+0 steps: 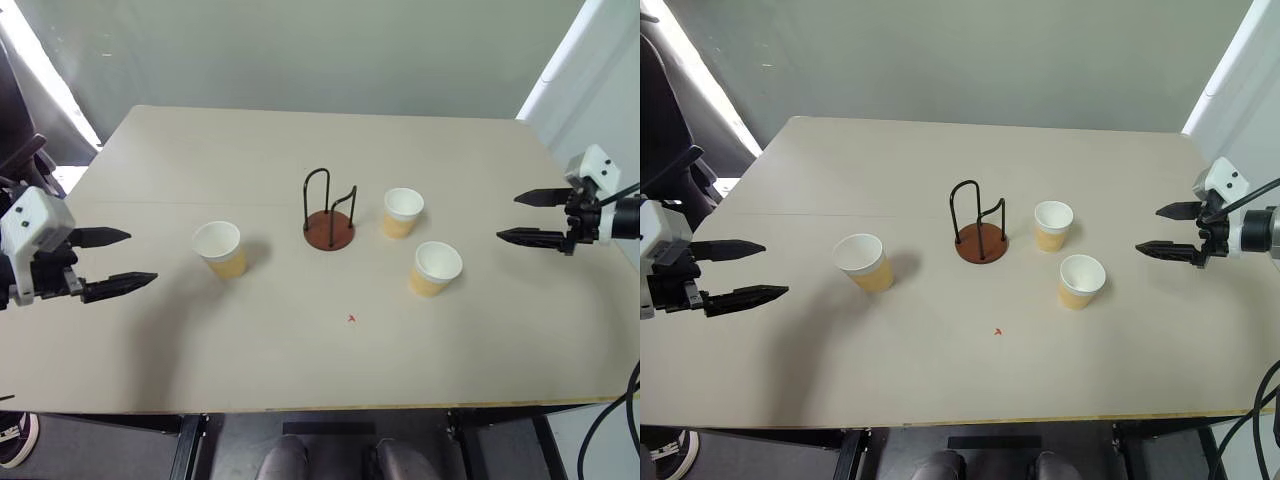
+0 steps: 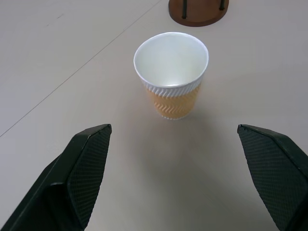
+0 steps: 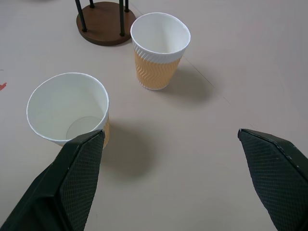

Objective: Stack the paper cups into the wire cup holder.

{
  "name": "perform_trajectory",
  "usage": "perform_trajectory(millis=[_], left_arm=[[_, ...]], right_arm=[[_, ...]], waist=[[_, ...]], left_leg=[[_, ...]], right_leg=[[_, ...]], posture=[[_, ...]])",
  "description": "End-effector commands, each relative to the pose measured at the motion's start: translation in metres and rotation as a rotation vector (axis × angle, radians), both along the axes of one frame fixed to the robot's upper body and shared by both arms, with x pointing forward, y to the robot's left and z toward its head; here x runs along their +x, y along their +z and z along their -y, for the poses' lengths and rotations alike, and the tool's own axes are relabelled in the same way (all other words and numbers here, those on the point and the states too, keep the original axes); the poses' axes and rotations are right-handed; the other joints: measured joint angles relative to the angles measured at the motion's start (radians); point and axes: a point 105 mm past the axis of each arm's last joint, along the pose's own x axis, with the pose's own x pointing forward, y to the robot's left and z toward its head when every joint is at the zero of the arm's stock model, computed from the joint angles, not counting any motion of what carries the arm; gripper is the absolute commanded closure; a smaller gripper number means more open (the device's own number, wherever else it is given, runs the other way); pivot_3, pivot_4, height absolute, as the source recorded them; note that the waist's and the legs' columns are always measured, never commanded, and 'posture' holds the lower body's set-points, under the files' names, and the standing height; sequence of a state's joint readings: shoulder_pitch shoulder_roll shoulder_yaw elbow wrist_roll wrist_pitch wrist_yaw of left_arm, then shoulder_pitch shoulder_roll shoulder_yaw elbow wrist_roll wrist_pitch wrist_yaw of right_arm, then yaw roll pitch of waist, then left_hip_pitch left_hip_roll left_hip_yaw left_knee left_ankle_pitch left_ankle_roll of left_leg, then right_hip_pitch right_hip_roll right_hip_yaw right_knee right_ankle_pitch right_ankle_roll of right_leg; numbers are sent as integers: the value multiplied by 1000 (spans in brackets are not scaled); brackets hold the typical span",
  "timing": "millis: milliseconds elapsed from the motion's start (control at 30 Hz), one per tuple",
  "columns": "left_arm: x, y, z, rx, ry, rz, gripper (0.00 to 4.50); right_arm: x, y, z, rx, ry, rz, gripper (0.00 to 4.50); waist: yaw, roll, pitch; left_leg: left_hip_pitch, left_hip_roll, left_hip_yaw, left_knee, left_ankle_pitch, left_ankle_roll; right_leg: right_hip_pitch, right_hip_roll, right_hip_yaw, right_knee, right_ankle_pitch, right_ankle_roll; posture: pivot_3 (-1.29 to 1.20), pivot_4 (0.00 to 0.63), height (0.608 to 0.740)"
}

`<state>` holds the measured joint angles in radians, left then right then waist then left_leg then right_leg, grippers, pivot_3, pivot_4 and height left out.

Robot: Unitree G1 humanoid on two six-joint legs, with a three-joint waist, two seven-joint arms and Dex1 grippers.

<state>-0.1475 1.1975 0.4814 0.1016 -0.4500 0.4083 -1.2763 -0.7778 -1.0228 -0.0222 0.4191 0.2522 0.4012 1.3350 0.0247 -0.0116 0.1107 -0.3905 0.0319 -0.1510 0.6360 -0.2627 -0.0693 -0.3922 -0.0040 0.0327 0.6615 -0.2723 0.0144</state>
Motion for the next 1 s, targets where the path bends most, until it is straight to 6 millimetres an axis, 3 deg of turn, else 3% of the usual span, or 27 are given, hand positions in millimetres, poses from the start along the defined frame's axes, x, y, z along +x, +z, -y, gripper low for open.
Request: perform_trajectory(millis=[33, 267, 400, 533, 833, 1000], left_arm=[[1, 5, 6, 0, -12, 30, 28], [4, 8, 10, -3, -28, 41, 28], [7, 16, 27, -11, -85, 70, 28], [10, 5, 48, -32, -136, 55, 28], [20, 3, 69, -74, -115, 131, 28], [24, 9, 74, -82, -98, 165, 28]], right_arm=[[-3, 17, -4, -1, 21, 61, 0], [-7, 24, -16, 33, 65, 76, 0], [-18, 34, -66, 122, 236, 81, 0], [-12, 20, -114, 140, 239, 64, 0], [9, 2, -170, 235, 115, 25, 0], [18, -21, -195, 272, 46, -60, 0]], waist=[[0, 0, 0], [0, 0, 0], [-1, 0, 0], [-4, 0, 0], [-5, 0, 0], [-5, 0, 0]], left_leg=[[0, 0, 0, 0, 0, 0], [0, 0, 0, 0, 0, 0], [0, 0, 0, 0, 0, 0], [1, 0, 0, 0, 0, -1], [0, 0, -2, 2, 1, -1], [1, 0, -3, 1, 1, -2]], right_leg=[[0, 0, 0, 0, 0, 0], [0, 0, 0, 0, 0, 0], [0, 1, 0, 0, 0, 0], [0, 1, 0, -1, 0, 0], [-1, 1, 0, -1, 0, 0], [-2, 1, -1, -1, 0, 0]], posture=[[0, 150, 740], [0, 150, 740], [0, 150, 740], [0, 150, 740], [0, 150, 740], [0, 150, 740]])
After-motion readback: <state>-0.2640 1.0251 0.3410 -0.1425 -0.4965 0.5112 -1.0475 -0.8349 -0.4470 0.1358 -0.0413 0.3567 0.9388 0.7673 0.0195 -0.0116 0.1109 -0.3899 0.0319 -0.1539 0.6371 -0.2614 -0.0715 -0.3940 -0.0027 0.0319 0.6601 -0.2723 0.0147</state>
